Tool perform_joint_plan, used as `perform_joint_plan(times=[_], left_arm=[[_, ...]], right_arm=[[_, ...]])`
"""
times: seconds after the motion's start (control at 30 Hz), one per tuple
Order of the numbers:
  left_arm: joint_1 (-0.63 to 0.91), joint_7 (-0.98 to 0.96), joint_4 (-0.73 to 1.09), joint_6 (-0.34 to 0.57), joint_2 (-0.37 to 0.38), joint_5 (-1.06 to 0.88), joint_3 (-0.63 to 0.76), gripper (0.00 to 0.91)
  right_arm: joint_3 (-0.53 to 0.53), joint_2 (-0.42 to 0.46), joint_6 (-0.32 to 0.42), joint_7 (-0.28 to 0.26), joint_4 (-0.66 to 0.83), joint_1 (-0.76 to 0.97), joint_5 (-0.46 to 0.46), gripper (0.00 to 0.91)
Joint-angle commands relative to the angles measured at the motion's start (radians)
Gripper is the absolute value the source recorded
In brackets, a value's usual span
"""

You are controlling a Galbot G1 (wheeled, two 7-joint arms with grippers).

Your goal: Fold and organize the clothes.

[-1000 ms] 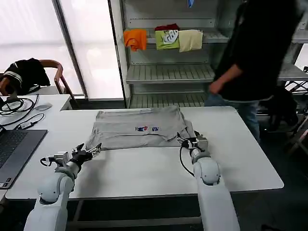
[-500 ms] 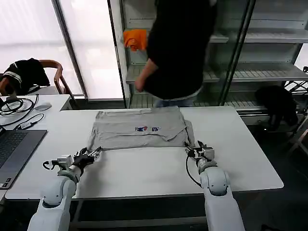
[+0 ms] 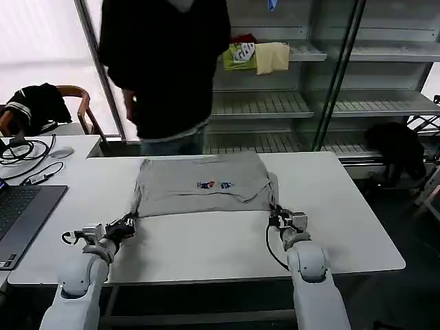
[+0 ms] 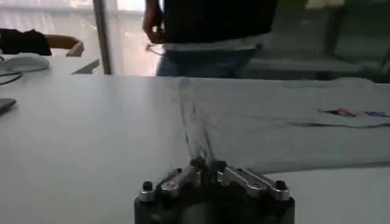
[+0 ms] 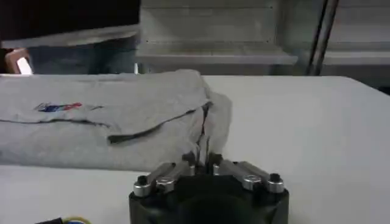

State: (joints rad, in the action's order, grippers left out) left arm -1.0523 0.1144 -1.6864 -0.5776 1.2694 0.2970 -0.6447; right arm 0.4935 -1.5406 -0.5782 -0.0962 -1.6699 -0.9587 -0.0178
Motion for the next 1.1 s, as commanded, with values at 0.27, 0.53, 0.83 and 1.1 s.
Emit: perform_joint_plan(times=[0.27, 0.53, 0.83, 1.1], left_arm=[[-0.134, -0.013, -0.163, -0.002, -0.025, 0.01, -0.039, 0.0], [-0.404, -0.02, -0.404, -0.002, -0.018, 0.065, -0.121, 0.0], [-0.549, -0.041, -0.558, -0.001, 0.051, 0.076, -0.185, 0.0], [-0.616, -0.055, -0.601, 0.0, 0.089, 0.067, -0.173, 0.0]], right_arm=[[-0.022, 0.031, -0.005, 0.013, -0.204, -0.151, -0.092, 0.0], [-0.006, 0.057, -0.005, 0.028, -0.408, -0.35, -0.104, 0.0], [0.058, 0.07, -0.003, 0.037, -0.519, -0.537, -0.142, 0.0], [0.063, 0.1, -0.002, 0.04, -0.546, -0.619, -0.157, 0.0]])
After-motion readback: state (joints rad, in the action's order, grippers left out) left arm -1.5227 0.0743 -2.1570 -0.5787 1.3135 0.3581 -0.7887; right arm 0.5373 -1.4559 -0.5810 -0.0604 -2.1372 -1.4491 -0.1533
